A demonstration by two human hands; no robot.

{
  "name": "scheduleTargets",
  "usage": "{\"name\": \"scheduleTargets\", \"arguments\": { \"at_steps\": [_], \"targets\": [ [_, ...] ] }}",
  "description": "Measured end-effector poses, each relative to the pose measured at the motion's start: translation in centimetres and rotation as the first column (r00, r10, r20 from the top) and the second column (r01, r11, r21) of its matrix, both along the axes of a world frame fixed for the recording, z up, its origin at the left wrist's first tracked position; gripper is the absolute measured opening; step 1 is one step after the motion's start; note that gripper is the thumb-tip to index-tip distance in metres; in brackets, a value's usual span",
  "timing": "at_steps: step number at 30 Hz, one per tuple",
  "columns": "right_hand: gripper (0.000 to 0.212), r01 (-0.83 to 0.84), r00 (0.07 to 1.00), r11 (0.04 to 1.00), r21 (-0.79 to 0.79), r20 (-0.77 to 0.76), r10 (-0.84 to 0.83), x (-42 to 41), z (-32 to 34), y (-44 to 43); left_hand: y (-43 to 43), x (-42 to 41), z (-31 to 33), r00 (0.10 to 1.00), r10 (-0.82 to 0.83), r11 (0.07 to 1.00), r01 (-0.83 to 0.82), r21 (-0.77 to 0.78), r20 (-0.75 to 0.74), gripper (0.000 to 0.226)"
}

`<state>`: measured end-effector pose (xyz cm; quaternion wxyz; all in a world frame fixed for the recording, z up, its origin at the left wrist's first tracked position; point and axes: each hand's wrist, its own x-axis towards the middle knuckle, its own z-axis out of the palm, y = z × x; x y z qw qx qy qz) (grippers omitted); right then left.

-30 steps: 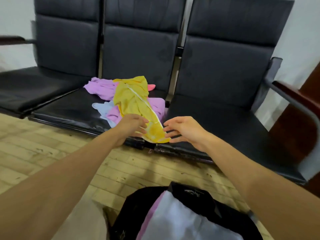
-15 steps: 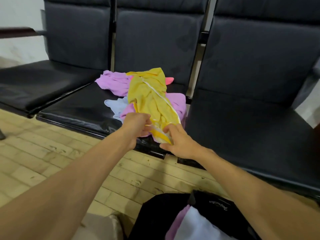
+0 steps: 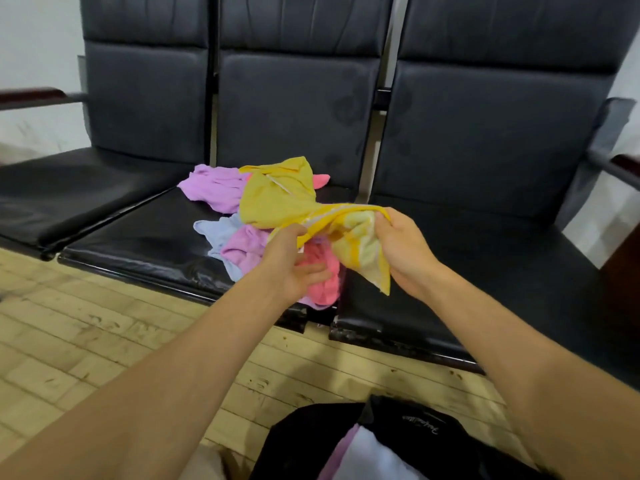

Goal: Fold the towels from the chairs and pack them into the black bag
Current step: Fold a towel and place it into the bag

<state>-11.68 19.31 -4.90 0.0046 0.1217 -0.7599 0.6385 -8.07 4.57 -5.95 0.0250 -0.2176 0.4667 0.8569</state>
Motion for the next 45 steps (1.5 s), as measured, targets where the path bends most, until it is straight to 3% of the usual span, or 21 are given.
{"name": "scheduleTargets", "arguments": {
  "at_steps": [2,6,11,13,15,17,20,22,26,30,33,39,43,45],
  "targets": [
    [0.029,0.0,0.997,0.99,-0.144,0.075,0.011,0.3,0.8,2.0,2.2,-0.2,0.6,0.996,-0.066,0.986,0.074,0.15,-0.063,0.015],
    [0.03,0.067,0.991,0.955,-0.288,0.134,-0.029,1.4,0.9,7.0,5.9,-1.1,-0.1,0.997,-0.048,0.988,0.055,0.141,-0.058,0.028],
    [0.019,0.218,0.976,0.975,-0.051,0.027,-0.217,3.5,-1.3,12.8,10.6,-1.7,-1.2,0.997,-0.043,0.995,0.048,0.084,-0.066,0.044],
    [0.015,0.219,0.976,0.968,0.123,-0.02,-0.219,4.8,-2.4,14.7,12.3,-2.0,-2.0,0.996,-0.067,0.997,0.069,0.034,-0.052,0.05],
    [0.015,0.149,0.988,0.895,0.421,-0.029,-0.152,5.6,-3.3,16.3,13.7,-2.5,-3.1,0.995,-0.087,0.996,0.085,-0.043,-0.049,0.064],
    [0.022,0.011,0.998,0.809,0.587,0.045,-0.046,6.1,-3.6,17.5,14.8,-2.8,-4.1,0.995,-0.083,0.987,0.075,-0.141,-0.05,0.071],
    [0.033,-0.254,0.953,0.831,0.494,0.273,0.128,7.0,-2.3,18.8,16.1,-2.7,-4.7,0.992,-0.118,0.967,0.103,-0.233,-0.053,0.06],
    [0.036,-0.302,0.917,0.853,0.426,0.373,0.139,7.7,-1.4,19.6,17.0,-1.5,-4.2,0.973,-0.226,0.945,0.21,-0.251,-0.037,0.048],
    [0.016,-0.1,0.944,0.889,0.447,0.325,-0.058,7.9,-1.4,20.7,19.1,1.8,-3.6,0.865,-0.501,0.829,0.49,-0.272,0.032,0.042],
    [0.02,0.02,0.935,0.88,0.474,0.302,-0.184,7.5,-2.9,20.8,19.7,3.4,-4.2,0.743,-0.665,0.683,0.647,-0.339,0.077,0.034],
    [0.029,0.074,0.942,0.866,0.494,0.252,-0.224,7.0,-3.3,20.3,19.3,3.7,-4.9,0.72,-0.68,0.636,0.672,-0.379,0.137,0.031],
    [0.022,0.178,0.937,0.767,0.617,0.132,-0.323,5.6,-4.8,19.4,17.7,3.3,-4.4,0.811,-0.536,0.68,0.58,-0.449,0.236,0.023],
    [0.028,0.132,0.946,0.636,0.761,0.096,-0.311,4.6,-5.2,18.1,16.0,2.8,-3.9,0.918,-0.354,0.845,0.396,-0.36,0.18,0.033],
    [0.029,0.107,0.947,0.615,0.782,0.11,-0.303,4.5,-5.0,17.1,15.3,2.4,-3.7,0.956,-0.262,0.92,0.288,-0.266,0.128,0.031]
  ]
}}
